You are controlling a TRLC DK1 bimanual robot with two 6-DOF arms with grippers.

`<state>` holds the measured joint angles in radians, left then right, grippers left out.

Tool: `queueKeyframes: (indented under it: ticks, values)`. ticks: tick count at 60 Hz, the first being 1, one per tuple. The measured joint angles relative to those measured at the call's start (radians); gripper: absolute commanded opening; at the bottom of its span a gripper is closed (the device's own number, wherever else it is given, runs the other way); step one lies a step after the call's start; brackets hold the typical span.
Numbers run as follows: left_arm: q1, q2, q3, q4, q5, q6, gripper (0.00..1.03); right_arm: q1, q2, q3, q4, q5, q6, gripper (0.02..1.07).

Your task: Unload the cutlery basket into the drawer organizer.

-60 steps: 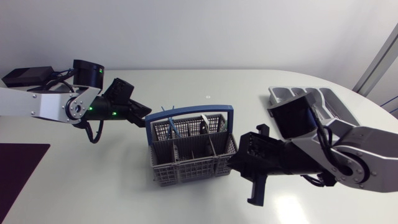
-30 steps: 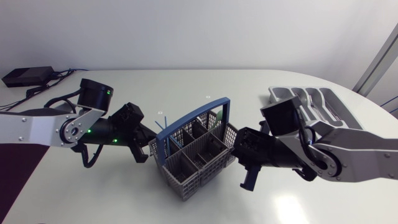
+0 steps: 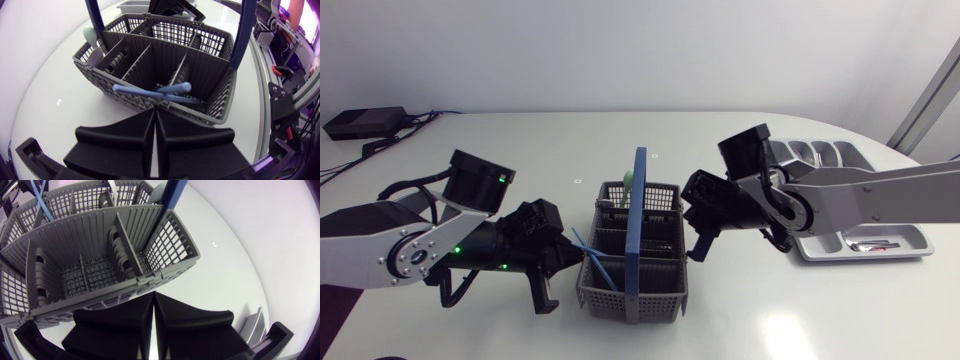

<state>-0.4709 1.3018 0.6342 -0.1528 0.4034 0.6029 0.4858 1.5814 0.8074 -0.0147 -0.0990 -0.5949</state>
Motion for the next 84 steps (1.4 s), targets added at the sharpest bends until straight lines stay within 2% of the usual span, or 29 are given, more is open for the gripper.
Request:
queueKeyframes:
  ticks: [2, 7, 9, 10, 18, 26, 32, 35, 43, 47, 51, 61, 67, 71, 75, 84]
  values:
    - [-0.007, -0.007, -0.002, -0.002, -0.013, 0.000, 0.04, -0.004, 0.006, 0.006, 0.000, 0.004, 0.000, 0.12]
    - [-0.002, -0.038, -0.016, -0.010, -0.011, 0.000, 0.04, -0.010, 0.007, 0.009, 0.002, 0.011, 0.005, 0.32]
    - [0.011, -0.056, -0.025, -0.015, 0.003, 0.000, 0.09, -0.010, 0.002, 0.008, 0.006, 0.010, 0.013, 0.33]
    - [0.021, -0.068, -0.030, -0.015, 0.011, 0.000, 0.14, -0.010, -0.006, 0.004, 0.013, 0.007, 0.017, 0.33]
    - [0.129, -0.141, -0.033, 0.002, 0.019, 0.001, 0.17, -0.005, -0.159, -0.070, 0.010, -0.005, 0.027, 0.33]
    - [0.191, -0.126, -0.027, 0.076, 0.024, -0.002, 0.17, 0.005, -0.323, -0.128, -0.082, -0.023, 0.027, 0.32]
    - [0.218, -0.042, 0.029, 0.153, 0.027, -0.043, 0.17, 0.042, -0.468, -0.172, -0.187, -0.060, 0.043, 0.32]
    - [0.229, 0.025, 0.079, 0.183, 0.030, -0.077, 0.17, 0.072, -0.530, -0.191, -0.234, -0.068, 0.050, 0.28]
    - [0.239, 0.180, 0.198, 0.276, 0.030, -0.159, 0.16, 0.140, -0.631, -0.227, -0.313, -0.086, 0.070, 0.25]
    - [0.239, 0.243, 0.249, 0.297, 0.030, -0.186, 0.16, 0.177, -0.664, -0.248, -0.343, -0.089, 0.079, 0.17]
    - [0.239, 0.316, 0.311, 0.304, 0.029, -0.204, 0.16, 0.219, -0.688, -0.262, -0.372, -0.103, 0.098, 0.14]
    - [0.239, 0.468, 0.449, 0.287, 0.067, -0.219, 0.15, 0.338, -0.709, -0.304, -0.377, -0.114, 0.151, 0.12]
    - [0.231, 0.509, 0.491, 0.253, 0.107, -0.219, 0.06, 0.346, -0.692, -0.322, -0.369, -0.126, 0.150, 0.12]
    - [0.220, 0.528, 0.506, 0.225, 0.138, -0.218, 0.06, 0.346, -0.658, -0.325, -0.337, -0.139, 0.150, 0.12]
    - [0.206, 0.533, 0.507, 0.160, 0.182, -0.193, 0.04, 0.346, -0.598, -0.327, -0.271, -0.140, 0.149, 0.12]
    - [0.183, 0.539, 0.513, 0.050, 0.206, -0.089, 0.03, 0.344, -0.512, -0.330, -0.193, -0.137, 0.146, 0.12]
